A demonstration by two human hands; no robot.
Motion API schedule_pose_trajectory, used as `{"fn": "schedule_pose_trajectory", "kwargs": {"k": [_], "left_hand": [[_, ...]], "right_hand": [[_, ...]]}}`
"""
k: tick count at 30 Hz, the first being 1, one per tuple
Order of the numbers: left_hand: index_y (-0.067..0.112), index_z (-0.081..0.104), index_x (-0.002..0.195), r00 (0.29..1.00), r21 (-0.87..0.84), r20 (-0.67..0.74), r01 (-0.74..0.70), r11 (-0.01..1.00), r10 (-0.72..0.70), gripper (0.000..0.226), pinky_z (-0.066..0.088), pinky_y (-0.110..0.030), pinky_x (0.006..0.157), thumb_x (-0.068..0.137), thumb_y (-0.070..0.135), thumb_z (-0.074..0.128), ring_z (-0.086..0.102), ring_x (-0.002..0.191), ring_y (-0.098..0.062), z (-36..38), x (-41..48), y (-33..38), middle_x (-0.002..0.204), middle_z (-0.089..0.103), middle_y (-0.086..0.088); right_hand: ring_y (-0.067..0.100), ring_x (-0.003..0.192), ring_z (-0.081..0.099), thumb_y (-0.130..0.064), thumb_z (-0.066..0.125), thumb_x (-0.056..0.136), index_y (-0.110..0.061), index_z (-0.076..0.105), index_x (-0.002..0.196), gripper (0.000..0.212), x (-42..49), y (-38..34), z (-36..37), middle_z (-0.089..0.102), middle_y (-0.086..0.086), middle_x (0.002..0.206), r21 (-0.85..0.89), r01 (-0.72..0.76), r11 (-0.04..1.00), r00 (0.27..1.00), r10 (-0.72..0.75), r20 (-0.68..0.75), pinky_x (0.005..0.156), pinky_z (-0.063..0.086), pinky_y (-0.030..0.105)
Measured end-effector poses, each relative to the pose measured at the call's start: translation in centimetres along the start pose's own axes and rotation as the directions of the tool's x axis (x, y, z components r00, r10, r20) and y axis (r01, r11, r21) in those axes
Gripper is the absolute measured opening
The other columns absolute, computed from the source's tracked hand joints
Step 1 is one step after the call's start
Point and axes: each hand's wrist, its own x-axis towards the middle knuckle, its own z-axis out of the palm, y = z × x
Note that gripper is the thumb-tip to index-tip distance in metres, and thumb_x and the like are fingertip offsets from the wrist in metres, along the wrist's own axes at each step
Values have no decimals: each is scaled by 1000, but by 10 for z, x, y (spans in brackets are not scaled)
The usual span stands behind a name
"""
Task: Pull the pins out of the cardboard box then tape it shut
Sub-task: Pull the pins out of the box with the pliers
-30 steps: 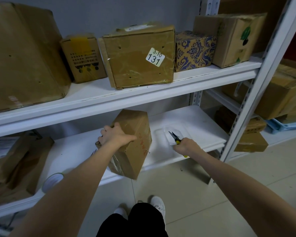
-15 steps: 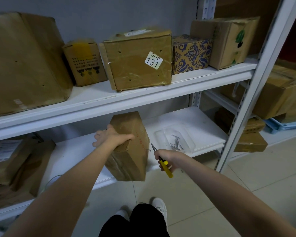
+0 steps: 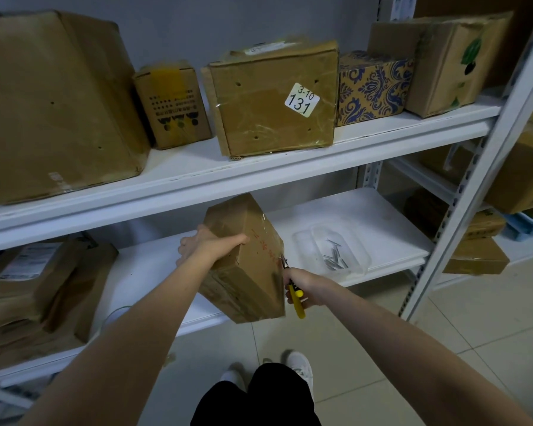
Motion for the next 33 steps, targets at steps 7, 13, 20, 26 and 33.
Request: {"fn": "schedule_pose_trajectory", "kwargs": {"k": [7,13,20,26,33], "left_hand": [[25,28,141,997,47,-70,21,999,-18,103,34,-48,100,59,80,60,34,130,-37,6,-6,0,140,36,-19],[25,28,141,995,58,-99,-3,998,9,99,34,-48,100,63,79,57,34,130,-37,9,-7,-2,141,36,-19],[24,27,142,993,117,-118,-14,993,28,101,35,-49,101,63,80,57,33,131,-38,14,-12,4,142,35,-18],[24,24,143,995,74,-101,12,997,-4,102,33,-50,102,64,81,56,32,132,-38,11,-7,3,143,34,-19],[23,22,143,993,121,-113,-7,993,21,105,34,-47,100,63,82,55,33,130,-38,18,-16,11,142,34,-20]], "right_hand": [[22,58,42,-14,45,77,-8,44,76,6,4,-4,1,43,8,63,158,74,985,997,-72,-20,63,41,31],[24,57,45,-12,42,79,-6,47,72,11,-1,-1,-11,47,10,62,447,-23,894,999,1,49,58,42,29],[22,53,43,-15,52,72,-6,48,75,11,-9,-5,-8,46,9,64,29,86,996,978,-79,-192,53,39,26],[22,64,54,-20,50,77,-9,52,72,12,-25,0,-39,56,4,63,-264,72,962,883,-184,-432,55,37,25],[20,64,55,-23,48,84,-8,54,72,21,-30,10,-88,58,3,63,-351,-19,936,814,-190,-549,54,35,26]]}}
